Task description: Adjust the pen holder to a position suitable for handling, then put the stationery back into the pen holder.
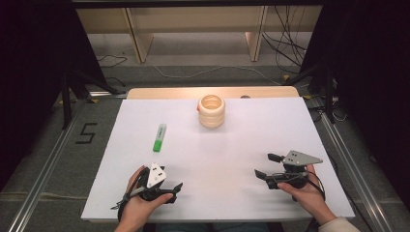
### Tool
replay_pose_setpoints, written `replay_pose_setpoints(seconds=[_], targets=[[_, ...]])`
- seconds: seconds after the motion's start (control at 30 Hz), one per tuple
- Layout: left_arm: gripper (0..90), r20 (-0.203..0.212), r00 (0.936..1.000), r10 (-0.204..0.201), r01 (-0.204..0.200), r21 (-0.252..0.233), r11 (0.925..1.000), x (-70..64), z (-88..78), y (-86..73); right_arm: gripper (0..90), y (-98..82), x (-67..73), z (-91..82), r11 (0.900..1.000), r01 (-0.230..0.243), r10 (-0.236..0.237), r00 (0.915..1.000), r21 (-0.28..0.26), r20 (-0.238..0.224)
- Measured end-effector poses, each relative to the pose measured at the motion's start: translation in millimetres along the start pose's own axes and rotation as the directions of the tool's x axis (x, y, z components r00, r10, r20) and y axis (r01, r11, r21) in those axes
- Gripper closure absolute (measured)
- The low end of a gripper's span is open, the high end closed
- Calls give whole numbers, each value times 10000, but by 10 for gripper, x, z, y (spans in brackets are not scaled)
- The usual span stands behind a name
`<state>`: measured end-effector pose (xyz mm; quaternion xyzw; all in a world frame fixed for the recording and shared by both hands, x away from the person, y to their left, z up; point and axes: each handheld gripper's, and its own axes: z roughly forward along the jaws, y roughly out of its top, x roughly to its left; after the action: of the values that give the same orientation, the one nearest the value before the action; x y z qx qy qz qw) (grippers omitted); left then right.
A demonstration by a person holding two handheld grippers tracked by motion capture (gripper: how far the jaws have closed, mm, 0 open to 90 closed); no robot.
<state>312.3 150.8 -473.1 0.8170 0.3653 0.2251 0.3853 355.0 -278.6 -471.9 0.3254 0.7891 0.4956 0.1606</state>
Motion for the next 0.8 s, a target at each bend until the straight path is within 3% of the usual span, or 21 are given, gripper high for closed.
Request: replay_pose_setpoints(seconds=[0.63, 0.8], targets=[[171, -127, 9999, 94, -95, -69, 9999, 20, -3, -8, 175, 9, -9, 11, 10000, -60, 60, 10000, -20, 62], [171, -130, 9999, -45, 43, -139, 9999, 22, 11, 3, 172, 12, -18, -13, 9999, -31, 32, 9999, -147, 116]])
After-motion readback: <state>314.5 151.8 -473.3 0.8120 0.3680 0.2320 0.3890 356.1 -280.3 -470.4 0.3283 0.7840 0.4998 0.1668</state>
